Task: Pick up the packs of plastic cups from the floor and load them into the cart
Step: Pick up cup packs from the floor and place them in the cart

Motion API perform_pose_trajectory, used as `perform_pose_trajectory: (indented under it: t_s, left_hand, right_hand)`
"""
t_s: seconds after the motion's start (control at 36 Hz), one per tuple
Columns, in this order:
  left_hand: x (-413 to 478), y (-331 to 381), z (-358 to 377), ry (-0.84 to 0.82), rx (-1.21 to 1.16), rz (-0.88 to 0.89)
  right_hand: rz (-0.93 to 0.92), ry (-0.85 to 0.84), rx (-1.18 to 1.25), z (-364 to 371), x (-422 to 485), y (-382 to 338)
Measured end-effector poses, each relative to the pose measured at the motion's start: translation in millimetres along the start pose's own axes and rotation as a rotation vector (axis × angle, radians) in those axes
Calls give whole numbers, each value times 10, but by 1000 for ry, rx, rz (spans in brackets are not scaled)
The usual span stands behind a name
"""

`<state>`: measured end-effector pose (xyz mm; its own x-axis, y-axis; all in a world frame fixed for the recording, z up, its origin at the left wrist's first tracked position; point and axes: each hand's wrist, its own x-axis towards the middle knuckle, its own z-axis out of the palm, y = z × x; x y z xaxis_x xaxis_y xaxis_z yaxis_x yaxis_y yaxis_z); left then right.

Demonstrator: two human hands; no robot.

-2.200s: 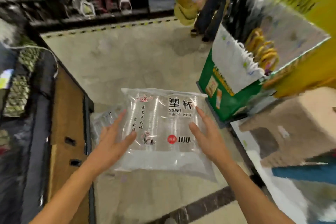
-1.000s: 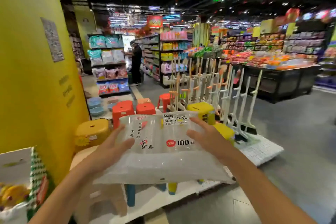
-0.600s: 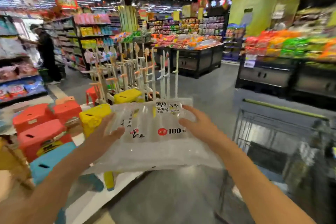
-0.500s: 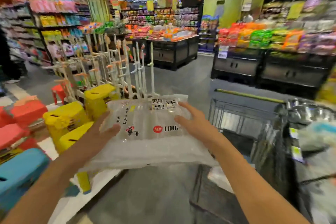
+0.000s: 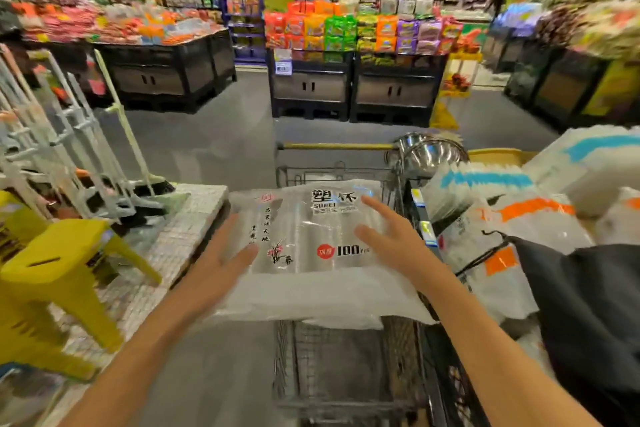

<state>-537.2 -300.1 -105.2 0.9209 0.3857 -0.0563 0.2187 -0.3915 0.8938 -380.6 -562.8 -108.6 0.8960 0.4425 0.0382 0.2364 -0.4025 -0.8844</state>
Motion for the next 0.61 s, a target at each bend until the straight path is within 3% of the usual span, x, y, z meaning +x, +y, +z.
perform_pose_trajectory:
  t_s: [0.17, 0.42, 0.61]
  left_hand:
    - [563, -289, 278, -140, -61, 31]
    - [1191, -1000, 792, -357, -62, -70]
    - [1334, -1734, 1419, -392, 39, -194]
  right_hand:
    - [86, 92, -54, -18, 177, 302]
    - [306, 133, -100, 302, 271, 1085]
    - [493, 118, -125, 575, 292, 1890]
